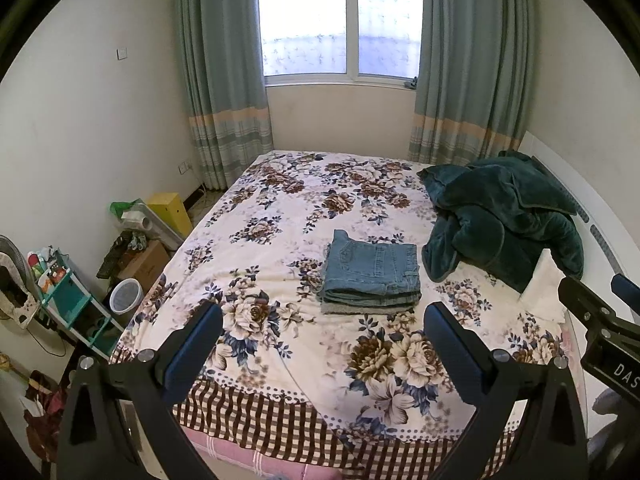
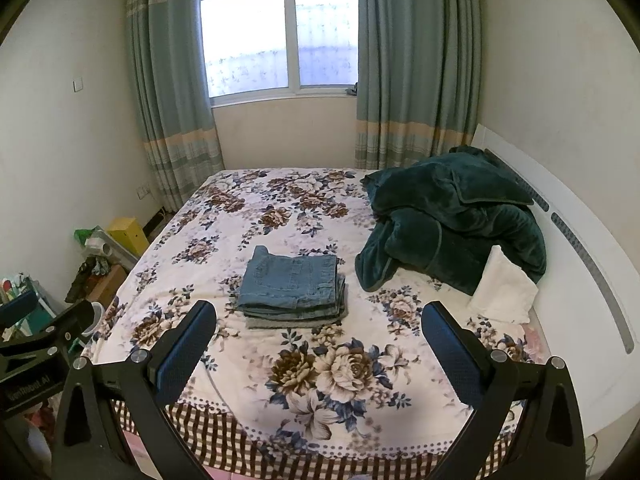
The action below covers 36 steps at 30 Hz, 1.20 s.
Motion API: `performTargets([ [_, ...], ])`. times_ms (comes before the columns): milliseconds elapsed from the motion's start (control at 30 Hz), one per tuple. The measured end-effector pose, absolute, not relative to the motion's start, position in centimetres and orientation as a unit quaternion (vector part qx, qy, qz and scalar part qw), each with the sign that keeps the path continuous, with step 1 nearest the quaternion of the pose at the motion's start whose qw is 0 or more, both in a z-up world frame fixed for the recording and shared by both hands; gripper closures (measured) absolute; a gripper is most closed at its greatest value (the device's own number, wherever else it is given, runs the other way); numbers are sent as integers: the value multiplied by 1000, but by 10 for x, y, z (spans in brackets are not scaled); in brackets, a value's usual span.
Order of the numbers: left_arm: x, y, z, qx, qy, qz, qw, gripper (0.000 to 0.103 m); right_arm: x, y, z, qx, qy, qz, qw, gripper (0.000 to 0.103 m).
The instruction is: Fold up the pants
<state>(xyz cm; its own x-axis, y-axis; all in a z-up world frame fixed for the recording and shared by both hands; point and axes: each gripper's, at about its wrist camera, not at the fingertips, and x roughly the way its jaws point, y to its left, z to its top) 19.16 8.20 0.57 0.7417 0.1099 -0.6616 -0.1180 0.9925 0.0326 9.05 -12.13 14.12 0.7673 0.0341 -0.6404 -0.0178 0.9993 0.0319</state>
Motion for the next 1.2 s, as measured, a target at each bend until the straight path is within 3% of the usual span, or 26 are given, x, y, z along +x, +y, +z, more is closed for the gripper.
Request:
performTargets([
  [1200,192,84,12,-5,347,59,936,0,81,-98,142,11,344,17,939,0],
])
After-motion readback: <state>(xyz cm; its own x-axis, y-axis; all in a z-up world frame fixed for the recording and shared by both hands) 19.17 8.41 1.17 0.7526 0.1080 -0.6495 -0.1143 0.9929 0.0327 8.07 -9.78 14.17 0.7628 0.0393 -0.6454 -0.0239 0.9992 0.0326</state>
